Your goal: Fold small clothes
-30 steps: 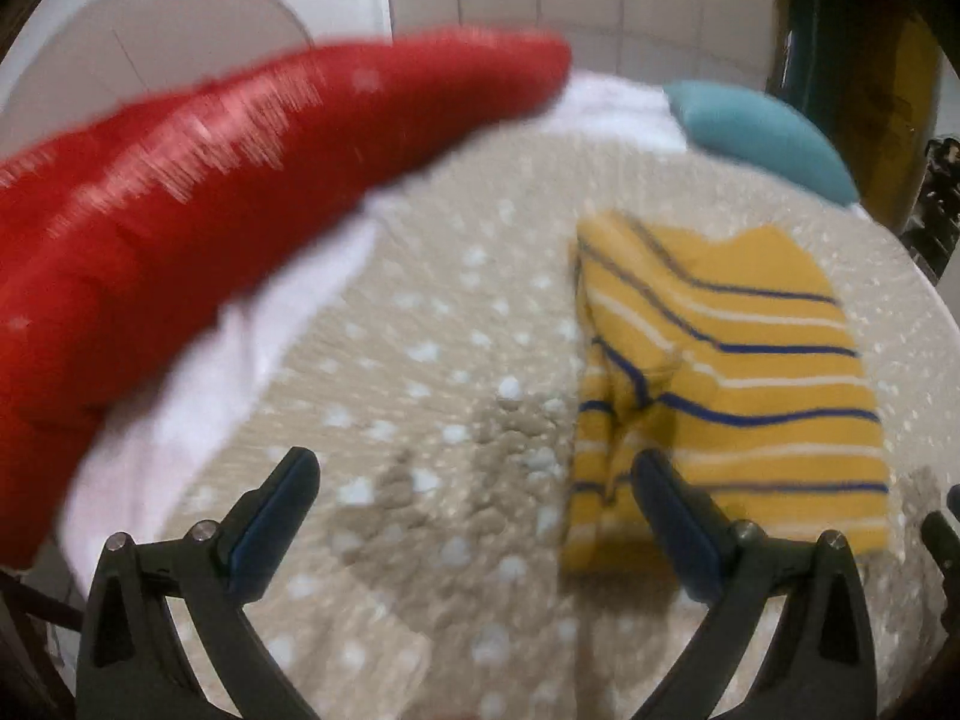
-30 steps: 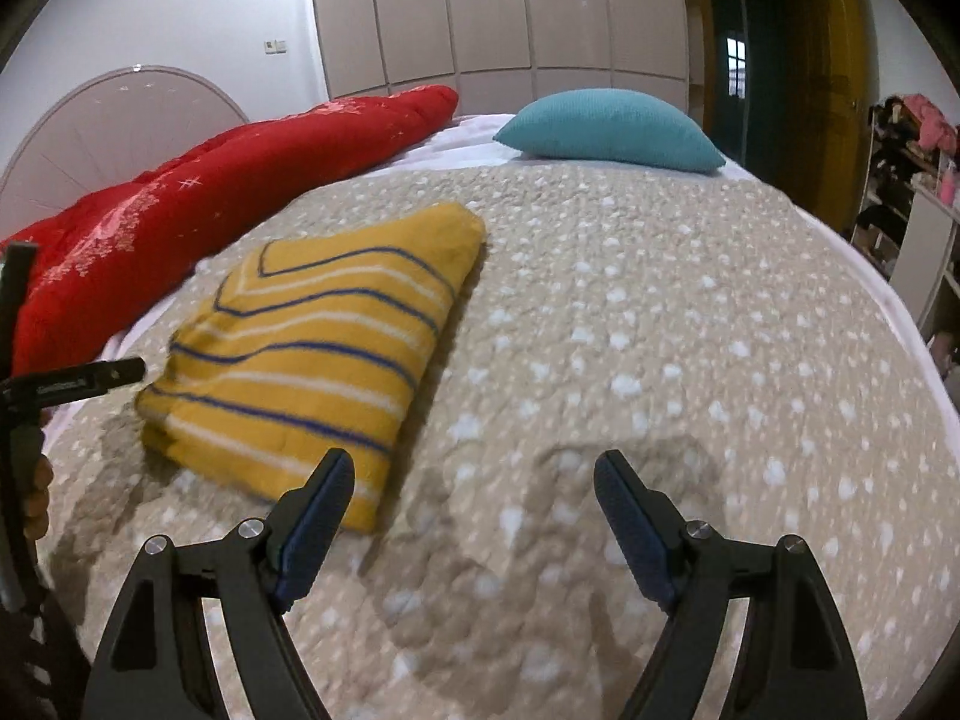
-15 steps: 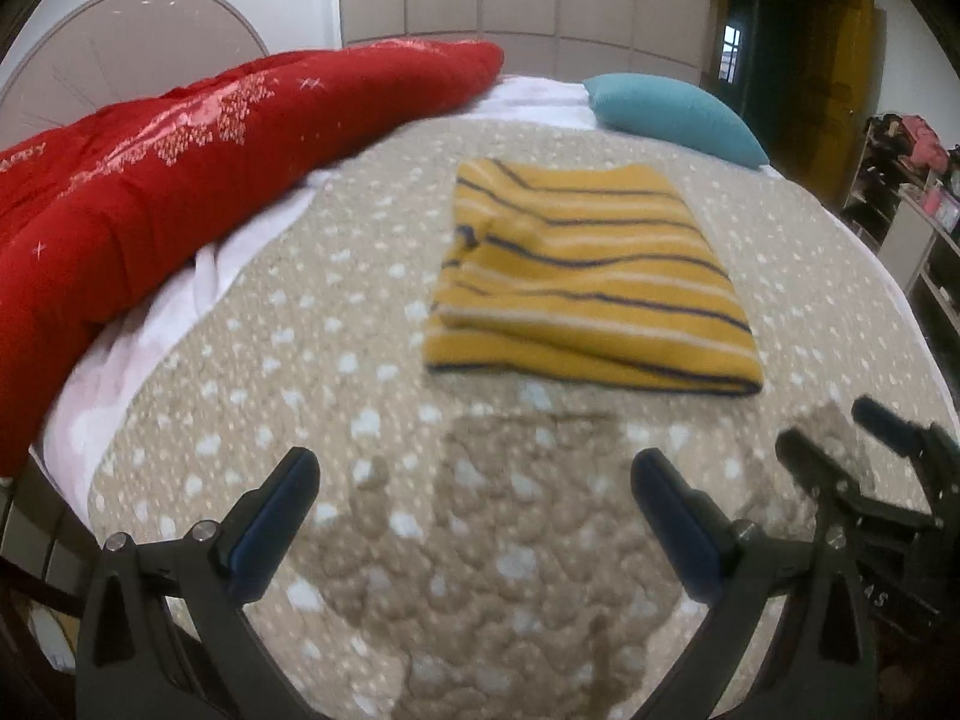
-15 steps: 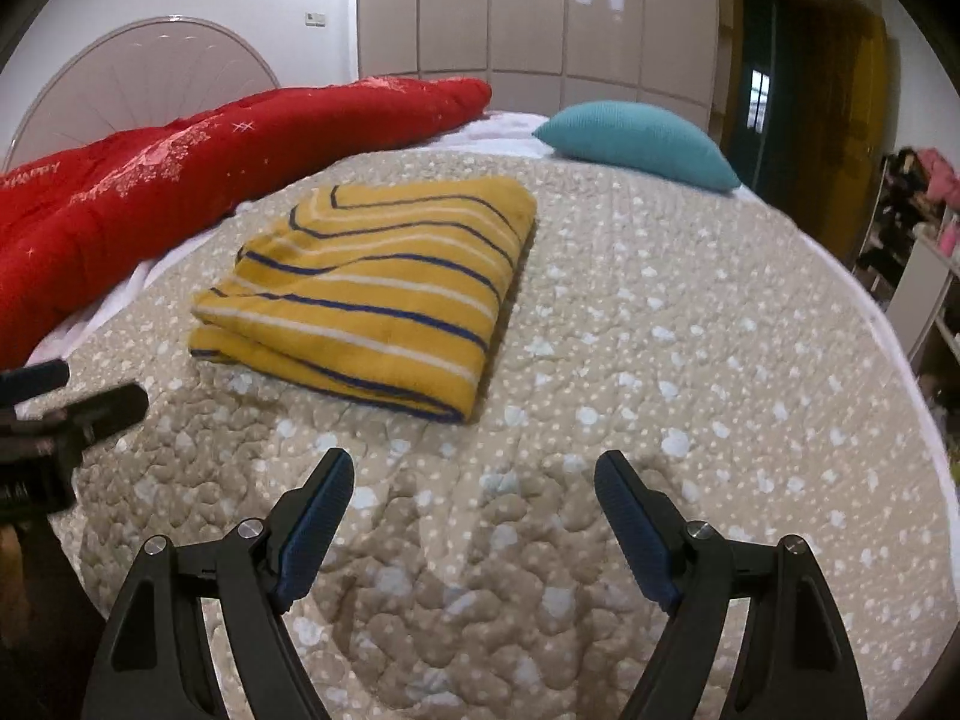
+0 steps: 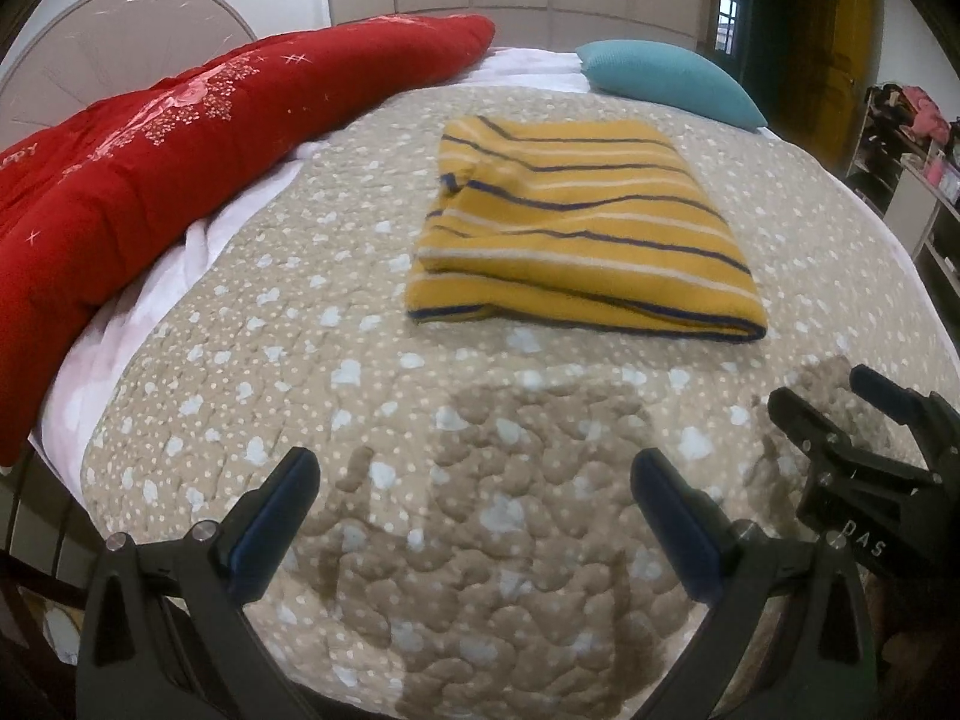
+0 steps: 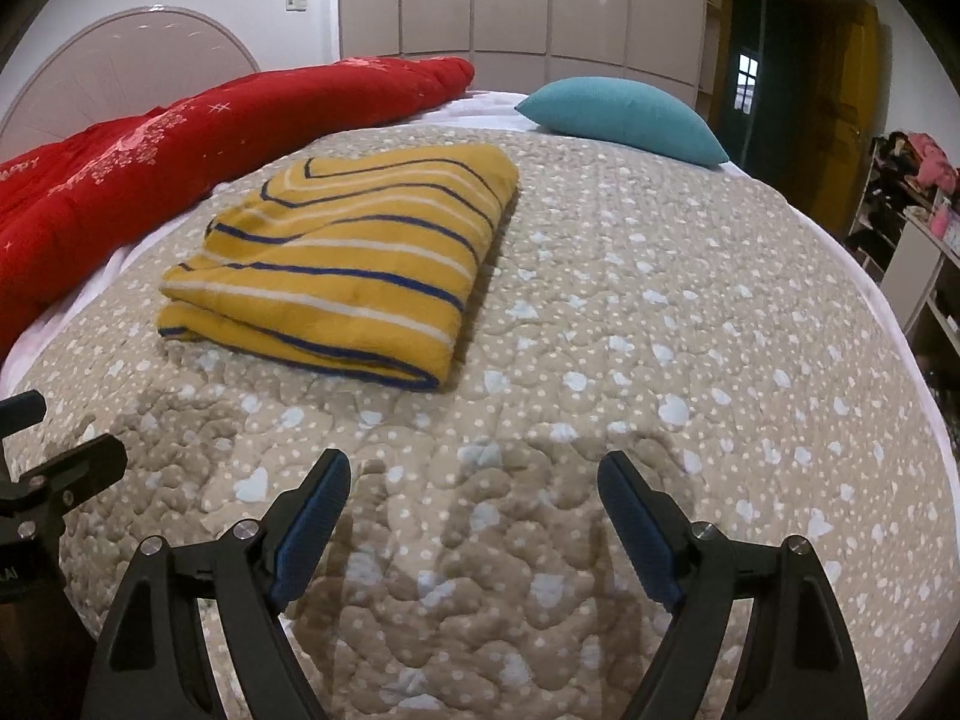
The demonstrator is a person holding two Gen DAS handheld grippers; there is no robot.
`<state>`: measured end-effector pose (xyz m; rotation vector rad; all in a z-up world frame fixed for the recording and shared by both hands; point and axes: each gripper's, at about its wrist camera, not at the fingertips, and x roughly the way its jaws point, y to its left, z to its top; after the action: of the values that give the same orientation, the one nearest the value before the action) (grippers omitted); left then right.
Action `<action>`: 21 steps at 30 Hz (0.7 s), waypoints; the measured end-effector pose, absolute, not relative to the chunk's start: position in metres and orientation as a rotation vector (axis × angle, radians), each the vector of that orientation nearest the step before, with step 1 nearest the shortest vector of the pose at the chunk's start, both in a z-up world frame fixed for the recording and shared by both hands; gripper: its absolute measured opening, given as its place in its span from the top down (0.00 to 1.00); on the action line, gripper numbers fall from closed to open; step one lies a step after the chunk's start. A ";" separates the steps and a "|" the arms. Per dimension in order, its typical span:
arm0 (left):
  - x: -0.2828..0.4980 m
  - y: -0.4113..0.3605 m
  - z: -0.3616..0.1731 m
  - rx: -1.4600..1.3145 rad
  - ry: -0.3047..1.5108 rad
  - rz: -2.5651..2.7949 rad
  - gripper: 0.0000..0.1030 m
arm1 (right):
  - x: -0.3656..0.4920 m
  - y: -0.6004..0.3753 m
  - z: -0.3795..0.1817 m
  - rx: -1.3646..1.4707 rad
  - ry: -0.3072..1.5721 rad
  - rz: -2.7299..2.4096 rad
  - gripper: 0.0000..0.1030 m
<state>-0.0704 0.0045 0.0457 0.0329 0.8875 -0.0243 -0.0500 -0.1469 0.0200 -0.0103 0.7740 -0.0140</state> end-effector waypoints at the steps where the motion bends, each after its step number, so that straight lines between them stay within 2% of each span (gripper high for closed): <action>1: -0.071 0.004 0.045 0.031 0.891 -0.026 0.00 | -0.050 -0.147 0.020 -0.010 0.775 -0.015 0.14; 21: -0.070 0.008 0.033 0.001 0.946 -0.057 0.00 | -0.052 -0.144 0.017 -0.032 0.769 -0.020 0.14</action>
<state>-0.0703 0.0081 0.0331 0.0007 0.9461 -0.0570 -0.0517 -0.1442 0.0172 -0.0323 0.7686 -0.0203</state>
